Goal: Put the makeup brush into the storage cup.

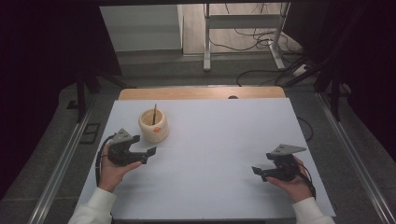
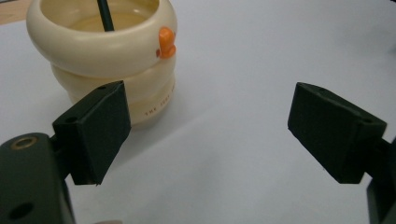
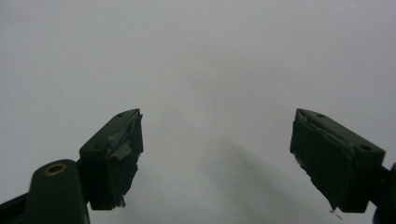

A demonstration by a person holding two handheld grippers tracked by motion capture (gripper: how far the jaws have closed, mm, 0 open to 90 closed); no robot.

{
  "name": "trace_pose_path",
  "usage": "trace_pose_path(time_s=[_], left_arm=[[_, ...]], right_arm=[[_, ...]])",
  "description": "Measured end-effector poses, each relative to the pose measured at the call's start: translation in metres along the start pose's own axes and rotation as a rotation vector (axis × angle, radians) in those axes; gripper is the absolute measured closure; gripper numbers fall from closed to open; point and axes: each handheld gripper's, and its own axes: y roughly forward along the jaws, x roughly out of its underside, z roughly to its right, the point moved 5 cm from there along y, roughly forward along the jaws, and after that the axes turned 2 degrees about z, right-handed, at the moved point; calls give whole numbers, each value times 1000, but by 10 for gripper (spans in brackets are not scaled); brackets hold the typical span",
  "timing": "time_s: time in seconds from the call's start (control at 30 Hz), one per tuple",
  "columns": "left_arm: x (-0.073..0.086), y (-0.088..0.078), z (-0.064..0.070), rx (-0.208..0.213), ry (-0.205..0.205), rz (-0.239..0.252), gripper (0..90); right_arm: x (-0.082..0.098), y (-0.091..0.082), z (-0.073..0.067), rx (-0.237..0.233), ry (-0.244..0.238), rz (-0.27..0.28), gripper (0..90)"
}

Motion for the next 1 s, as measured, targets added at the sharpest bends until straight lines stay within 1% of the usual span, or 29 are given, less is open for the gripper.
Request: trace_pose_path(time_s=[0.2,0.27,0.47,0.6,0.7,0.87,1.0], left_arm=[[14,-5,2,-5,-3,-16,143],[20,-7,2,-5,-10,-23,144],[34,-19,1,-25,-7,-38,152],[46,-22,0,-35,-4,-59,158],[53,-22,-1,-35,-12,-70,161],[59,-24,0,-32,-18,-73,161],[58,-23,1,-21,-39,-63,161]], right_arm=[[1,2,0,-1,-5,-7,178],[1,2,0,-1,-8,-8,178],[1,1,0,0,-9,-5,177],[1,2,1,1,-12,-1,176],[1,2,1,2,-12,-3,176],[1,2,0,-1,-17,-1,175],[1,2,0,-2,-22,2,174]])
